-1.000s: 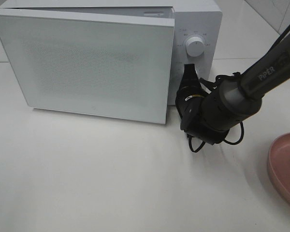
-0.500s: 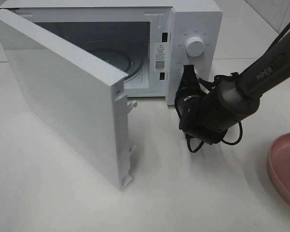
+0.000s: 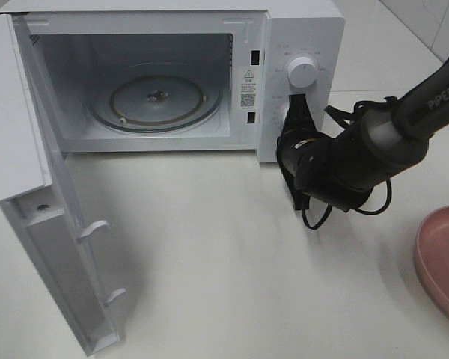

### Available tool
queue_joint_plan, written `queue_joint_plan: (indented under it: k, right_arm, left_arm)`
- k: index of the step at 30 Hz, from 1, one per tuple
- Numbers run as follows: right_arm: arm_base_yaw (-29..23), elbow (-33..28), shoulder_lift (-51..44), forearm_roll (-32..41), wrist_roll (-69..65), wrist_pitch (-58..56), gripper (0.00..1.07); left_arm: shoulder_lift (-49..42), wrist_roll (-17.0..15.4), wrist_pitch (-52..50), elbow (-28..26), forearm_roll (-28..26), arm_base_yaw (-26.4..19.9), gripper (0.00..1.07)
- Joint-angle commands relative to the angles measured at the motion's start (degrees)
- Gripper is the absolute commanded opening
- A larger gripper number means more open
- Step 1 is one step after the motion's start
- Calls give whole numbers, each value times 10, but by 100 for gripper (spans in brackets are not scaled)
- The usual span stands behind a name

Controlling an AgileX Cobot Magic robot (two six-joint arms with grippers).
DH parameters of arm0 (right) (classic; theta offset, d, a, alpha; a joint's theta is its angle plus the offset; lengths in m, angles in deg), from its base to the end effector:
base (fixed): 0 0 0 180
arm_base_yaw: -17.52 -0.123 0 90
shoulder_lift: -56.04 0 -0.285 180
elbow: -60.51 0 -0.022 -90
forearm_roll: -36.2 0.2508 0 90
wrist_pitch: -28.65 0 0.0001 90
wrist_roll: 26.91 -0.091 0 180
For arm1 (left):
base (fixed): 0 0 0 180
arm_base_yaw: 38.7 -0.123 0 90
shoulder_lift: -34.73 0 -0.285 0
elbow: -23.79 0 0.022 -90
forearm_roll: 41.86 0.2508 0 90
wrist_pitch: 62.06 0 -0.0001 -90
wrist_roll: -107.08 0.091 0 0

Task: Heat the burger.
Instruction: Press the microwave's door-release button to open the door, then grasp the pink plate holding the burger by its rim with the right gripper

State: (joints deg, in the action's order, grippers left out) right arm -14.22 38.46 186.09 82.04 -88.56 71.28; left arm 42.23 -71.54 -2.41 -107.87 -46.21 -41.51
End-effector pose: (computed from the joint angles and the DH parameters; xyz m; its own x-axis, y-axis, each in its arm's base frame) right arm 0.3544 0.1673 0.0906 -0.0348 0.9941 -0.1027 0.4282 0.1077 0.8972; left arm -0.0051 -0.0062 0.2802 -0.4288 -0.0354 -0.9027 0.0040 0.9991 -0.0410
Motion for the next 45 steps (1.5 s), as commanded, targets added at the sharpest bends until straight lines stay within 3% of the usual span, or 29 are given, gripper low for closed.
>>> queue_joint_plan:
  k: [1, 19, 29, 45]
  right_arm:
    - [10, 2, -30, -40, -1, 38, 0]
    - [10, -131, -129, -65, 27, -44, 0]
    - [10, -195, -232, -68, 274, -154, 0]
    - [12, -197, -343, -68, 694, -351, 1]
  left_arm:
    - [-12, -2, -2, 0, -1, 1, 98]
    - [-12, -2, -2, 0, -1, 1, 98]
    - [-12, -2, -2, 0, -1, 1, 98]
    - [-12, -2, -2, 0, -1, 1, 98]
